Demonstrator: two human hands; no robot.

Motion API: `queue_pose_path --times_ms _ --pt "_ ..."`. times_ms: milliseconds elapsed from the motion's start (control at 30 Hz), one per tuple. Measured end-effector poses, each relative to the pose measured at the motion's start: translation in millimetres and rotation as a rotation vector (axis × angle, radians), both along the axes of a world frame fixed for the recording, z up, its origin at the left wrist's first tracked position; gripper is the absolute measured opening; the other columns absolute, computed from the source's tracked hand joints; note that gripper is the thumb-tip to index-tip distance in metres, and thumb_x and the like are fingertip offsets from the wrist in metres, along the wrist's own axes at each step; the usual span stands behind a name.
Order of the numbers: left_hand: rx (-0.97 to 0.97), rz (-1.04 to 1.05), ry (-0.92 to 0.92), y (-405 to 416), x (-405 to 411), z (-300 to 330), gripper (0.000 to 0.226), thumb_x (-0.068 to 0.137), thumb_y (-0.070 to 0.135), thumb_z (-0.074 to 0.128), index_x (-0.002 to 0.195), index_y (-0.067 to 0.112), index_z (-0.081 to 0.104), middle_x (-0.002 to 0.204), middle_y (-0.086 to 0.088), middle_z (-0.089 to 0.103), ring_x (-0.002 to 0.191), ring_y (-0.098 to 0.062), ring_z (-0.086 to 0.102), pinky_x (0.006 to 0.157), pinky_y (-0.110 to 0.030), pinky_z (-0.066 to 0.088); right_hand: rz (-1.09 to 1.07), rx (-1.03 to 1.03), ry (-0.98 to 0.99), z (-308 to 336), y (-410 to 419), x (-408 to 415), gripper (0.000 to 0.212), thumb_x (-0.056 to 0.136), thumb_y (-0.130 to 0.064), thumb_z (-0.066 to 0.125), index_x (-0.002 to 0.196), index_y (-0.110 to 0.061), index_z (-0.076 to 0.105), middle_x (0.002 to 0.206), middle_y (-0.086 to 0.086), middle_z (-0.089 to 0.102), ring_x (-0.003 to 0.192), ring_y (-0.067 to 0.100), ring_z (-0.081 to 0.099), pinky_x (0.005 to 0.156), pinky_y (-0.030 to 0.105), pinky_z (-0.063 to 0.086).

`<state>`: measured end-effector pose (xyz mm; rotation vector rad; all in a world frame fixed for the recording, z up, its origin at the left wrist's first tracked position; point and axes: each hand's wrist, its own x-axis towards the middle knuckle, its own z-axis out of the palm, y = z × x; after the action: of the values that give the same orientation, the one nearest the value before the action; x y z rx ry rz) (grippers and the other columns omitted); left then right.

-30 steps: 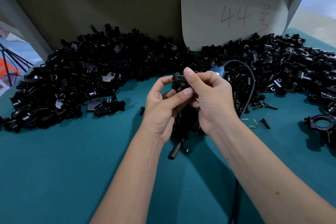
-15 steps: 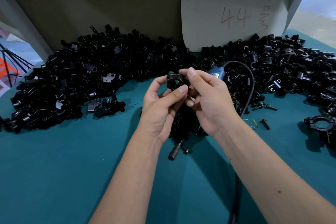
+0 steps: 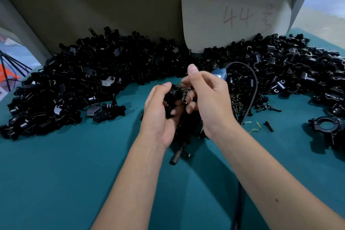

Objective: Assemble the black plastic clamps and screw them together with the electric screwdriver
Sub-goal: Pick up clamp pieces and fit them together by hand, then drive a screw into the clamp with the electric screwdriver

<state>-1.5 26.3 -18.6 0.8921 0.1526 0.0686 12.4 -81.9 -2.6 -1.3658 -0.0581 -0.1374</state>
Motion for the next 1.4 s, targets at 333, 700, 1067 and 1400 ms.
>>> queue_pose_path --times_ms 333,700,1067,1400 --pt "-0.118 0.062 0.137 15 3 1 0.025 0.100 0.033 0.042 0.083 0.015 0.039 0.068 -0.006 0.052 0.047 -0.011 0.034 0.033 -0.018 0.022 -0.341 -1.147 0.062 -20 -23 13 0.090 0.074 -0.075 0.077 0.120 -0.012 0.033 0.095 0.007 0.061 0.084 0.038 0.067 0.064 0.037 0.044" --pt "-0.228 0.108 0.113 26 4 1 0.028 0.100 0.023 0.060 0.081 0.014 0.042 0.068 -0.004 0.048 0.054 -0.012 0.043 0.041 -0.017 0.033 -0.225 -0.618 0.216 -17 -43 30 0.063 0.071 -0.038 0.087 0.112 -0.014 0.045 0.090 0.000 0.064 0.067 0.014 0.063 0.045 0.024 0.045" --pt "0.392 -0.016 0.120 33 3 -4 0.021 0.098 0.025 0.049 0.083 0.015 0.039 0.061 0.000 0.039 0.042 -0.008 0.024 0.035 -0.018 0.016 0.039 0.849 0.282 22 -45 27 0.035 0.092 -0.031 0.079 0.107 -0.009 0.056 0.075 0.004 0.063 0.063 0.017 0.064 0.070 0.036 0.060" --pt "0.920 -0.373 0.316 49 0 2 0.020 0.091 0.029 0.054 0.077 0.021 0.043 0.053 0.002 0.039 0.039 -0.011 0.023 0.041 -0.013 0.017 -0.330 0.917 0.353 11 -43 27 0.035 0.091 -0.033 0.076 0.103 -0.016 0.048 0.059 -0.003 0.052 0.044 0.013 0.045 0.048 0.023 0.044"
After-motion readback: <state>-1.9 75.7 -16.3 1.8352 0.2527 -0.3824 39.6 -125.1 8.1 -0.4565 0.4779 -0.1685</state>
